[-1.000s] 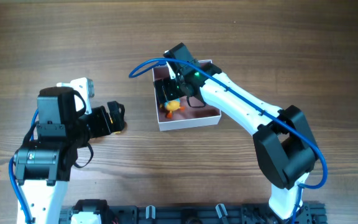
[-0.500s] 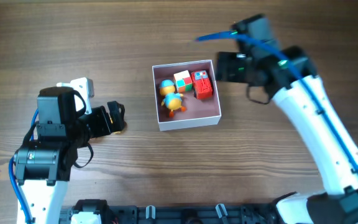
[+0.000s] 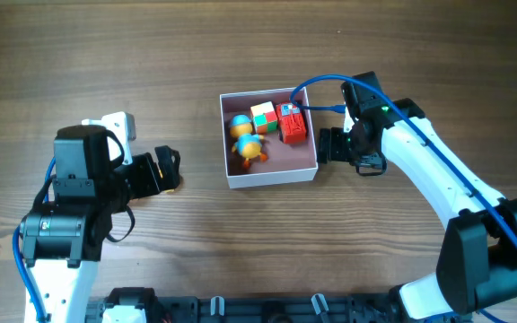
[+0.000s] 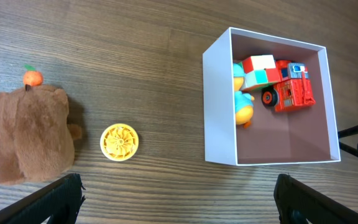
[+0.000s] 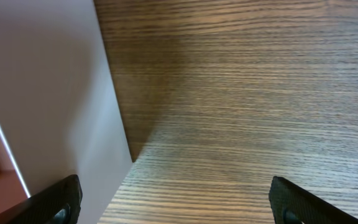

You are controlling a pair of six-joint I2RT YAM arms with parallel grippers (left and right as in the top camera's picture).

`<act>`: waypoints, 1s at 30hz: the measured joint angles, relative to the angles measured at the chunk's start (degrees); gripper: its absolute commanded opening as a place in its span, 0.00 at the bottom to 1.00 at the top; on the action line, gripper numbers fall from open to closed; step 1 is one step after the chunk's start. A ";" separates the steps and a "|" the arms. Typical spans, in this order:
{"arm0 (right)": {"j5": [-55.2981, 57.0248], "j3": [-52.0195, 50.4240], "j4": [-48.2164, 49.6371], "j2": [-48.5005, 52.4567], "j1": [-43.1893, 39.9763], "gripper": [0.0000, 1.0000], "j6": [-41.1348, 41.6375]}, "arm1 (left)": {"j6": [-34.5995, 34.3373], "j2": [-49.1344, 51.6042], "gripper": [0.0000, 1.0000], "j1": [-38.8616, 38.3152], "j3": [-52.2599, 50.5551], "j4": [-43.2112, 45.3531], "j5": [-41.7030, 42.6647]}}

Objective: Pack container
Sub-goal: 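Withdraw the right gripper to the right side, then grasp the brown plush bear with the left gripper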

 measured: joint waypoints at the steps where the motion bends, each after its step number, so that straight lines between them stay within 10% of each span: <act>1: -0.55 0.00 0.00 0.00 0.00 0.95 -0.50 | 0.02 0.00 1.00 0.00 0.00 0.00 0.00; 20: 9.25 9.42 -6.29 -13.99 -3.23 1.00 -4.61 | -1.68 0.11 1.00 0.07 5.95 -6.32 -9.46; 30: 10.23 10.58 -13.25 -22.99 -4.72 1.00 -6.25 | -3.41 21.44 1.00 10.03 6.05 -6.60 -16.76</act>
